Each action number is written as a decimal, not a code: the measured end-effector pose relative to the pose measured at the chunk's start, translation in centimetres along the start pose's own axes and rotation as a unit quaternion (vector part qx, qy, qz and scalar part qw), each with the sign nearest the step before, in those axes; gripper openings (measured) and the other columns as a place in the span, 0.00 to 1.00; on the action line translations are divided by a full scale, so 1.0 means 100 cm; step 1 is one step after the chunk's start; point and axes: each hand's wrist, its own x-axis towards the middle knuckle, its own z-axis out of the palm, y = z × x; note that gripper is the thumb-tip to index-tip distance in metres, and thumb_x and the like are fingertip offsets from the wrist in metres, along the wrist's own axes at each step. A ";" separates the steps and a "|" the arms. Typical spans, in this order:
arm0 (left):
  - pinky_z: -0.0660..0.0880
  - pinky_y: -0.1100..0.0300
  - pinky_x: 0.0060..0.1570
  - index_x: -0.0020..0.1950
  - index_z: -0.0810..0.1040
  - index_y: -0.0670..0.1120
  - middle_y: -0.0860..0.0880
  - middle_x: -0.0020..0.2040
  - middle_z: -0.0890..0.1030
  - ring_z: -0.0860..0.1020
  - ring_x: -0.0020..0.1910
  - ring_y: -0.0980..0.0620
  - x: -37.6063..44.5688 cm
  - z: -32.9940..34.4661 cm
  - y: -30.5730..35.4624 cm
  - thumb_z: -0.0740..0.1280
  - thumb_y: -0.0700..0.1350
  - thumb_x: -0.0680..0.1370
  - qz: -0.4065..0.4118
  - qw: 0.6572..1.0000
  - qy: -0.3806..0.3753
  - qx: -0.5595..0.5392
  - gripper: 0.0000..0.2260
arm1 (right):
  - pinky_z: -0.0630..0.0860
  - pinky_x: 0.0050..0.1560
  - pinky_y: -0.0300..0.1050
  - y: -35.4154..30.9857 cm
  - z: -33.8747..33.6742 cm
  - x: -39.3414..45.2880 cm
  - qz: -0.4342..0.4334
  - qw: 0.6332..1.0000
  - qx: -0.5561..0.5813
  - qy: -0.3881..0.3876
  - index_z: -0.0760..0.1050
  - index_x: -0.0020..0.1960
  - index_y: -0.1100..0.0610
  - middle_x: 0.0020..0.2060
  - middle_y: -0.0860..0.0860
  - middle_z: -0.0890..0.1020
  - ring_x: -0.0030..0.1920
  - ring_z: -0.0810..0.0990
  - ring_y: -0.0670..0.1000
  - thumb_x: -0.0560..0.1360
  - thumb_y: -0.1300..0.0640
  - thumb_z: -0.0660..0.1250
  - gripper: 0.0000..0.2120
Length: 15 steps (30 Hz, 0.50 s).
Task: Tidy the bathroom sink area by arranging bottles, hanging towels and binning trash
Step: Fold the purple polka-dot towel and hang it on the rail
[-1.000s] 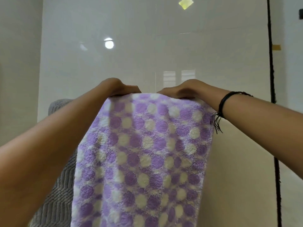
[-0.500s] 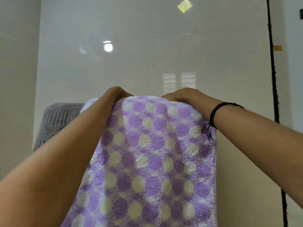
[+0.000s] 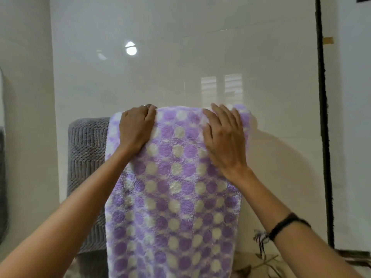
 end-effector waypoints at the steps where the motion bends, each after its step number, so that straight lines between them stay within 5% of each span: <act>1: 0.66 0.51 0.55 0.53 0.79 0.44 0.41 0.52 0.82 0.75 0.53 0.42 -0.009 -0.001 -0.002 0.54 0.46 0.81 0.016 1.000 0.016 -0.003 0.15 | 0.58 0.72 0.55 0.001 0.001 -0.016 0.014 0.999 0.005 0.039 0.74 0.64 0.61 0.65 0.58 0.74 0.68 0.70 0.57 0.76 0.60 0.58 0.17; 4: 0.54 0.51 0.70 0.67 0.70 0.47 0.45 0.66 0.74 0.67 0.68 0.46 -0.033 0.001 -0.006 0.54 0.48 0.81 0.001 0.999 0.039 0.004 0.16 | 0.68 0.65 0.61 0.006 0.010 -0.065 0.063 0.994 0.022 0.085 0.72 0.66 0.60 0.67 0.61 0.71 0.69 0.69 0.59 0.75 0.60 0.64 0.20; 8: 0.44 0.48 0.74 0.74 0.61 0.51 0.48 0.76 0.60 0.53 0.76 0.48 -0.061 0.005 -0.010 0.54 0.53 0.81 -0.051 0.998 0.034 0.031 0.21 | 0.68 0.66 0.59 0.006 0.019 -0.101 0.162 0.974 0.143 0.070 0.64 0.71 0.62 0.70 0.64 0.62 0.70 0.63 0.57 0.71 0.57 0.71 0.31; 11: 0.45 0.44 0.72 0.75 0.57 0.52 0.46 0.77 0.54 0.50 0.76 0.45 -0.074 0.004 -0.016 0.56 0.60 0.78 -0.120 0.992 0.042 -0.016 0.27 | 0.61 0.70 0.47 0.006 0.015 -0.107 0.289 0.908 0.296 0.062 0.54 0.74 0.57 0.72 0.53 0.56 0.71 0.55 0.44 0.69 0.53 0.74 0.42; 13: 0.51 0.42 0.70 0.74 0.55 0.52 0.43 0.76 0.56 0.56 0.74 0.41 -0.079 0.001 -0.023 0.59 0.64 0.74 -0.203 0.974 0.057 -0.087 0.33 | 0.63 0.70 0.46 0.009 0.005 -0.106 0.354 0.840 0.410 0.022 0.53 0.74 0.51 0.71 0.44 0.60 0.69 0.62 0.40 0.68 0.50 0.74 0.43; 15: 0.61 0.48 0.66 0.72 0.57 0.49 0.42 0.71 0.64 0.66 0.68 0.41 -0.082 -0.004 -0.033 0.64 0.65 0.71 -0.277 0.942 0.070 -0.179 0.36 | 0.70 0.67 0.49 0.013 -0.003 -0.104 0.379 0.796 0.471 -0.014 0.60 0.72 0.50 0.67 0.46 0.72 0.64 0.73 0.44 0.68 0.51 0.74 0.36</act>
